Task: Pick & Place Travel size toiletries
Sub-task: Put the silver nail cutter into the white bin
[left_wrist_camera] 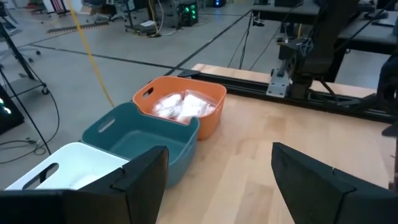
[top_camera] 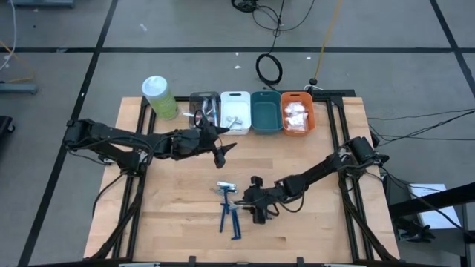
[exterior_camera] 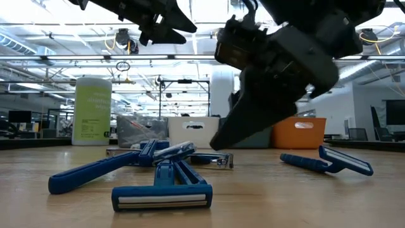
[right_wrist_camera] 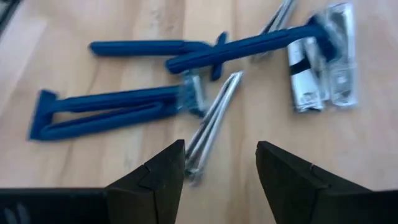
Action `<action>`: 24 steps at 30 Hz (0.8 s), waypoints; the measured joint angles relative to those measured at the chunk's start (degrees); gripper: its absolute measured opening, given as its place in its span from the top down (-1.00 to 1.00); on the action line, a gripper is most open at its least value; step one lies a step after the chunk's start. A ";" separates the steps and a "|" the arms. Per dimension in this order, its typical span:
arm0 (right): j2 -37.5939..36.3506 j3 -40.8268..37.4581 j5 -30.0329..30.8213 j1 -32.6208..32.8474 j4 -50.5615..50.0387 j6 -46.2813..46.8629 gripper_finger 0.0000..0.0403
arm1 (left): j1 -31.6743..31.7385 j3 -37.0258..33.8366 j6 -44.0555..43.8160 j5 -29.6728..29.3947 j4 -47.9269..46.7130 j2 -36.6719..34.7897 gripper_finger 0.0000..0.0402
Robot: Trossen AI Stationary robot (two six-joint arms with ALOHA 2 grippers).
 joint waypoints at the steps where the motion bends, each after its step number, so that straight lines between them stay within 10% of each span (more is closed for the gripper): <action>1: 0.75 0.01 0.82 -0.27 0.46 0.07 0.07 | 0.00 0.00 -0.02 -0.02 0.09 -0.02 -0.40; 24: 4.59 0.11 0.12 0.11 -6.47 -0.39 0.22 | 0.04 0.00 -3.45 -0.09 -4.50 -0.02 -0.40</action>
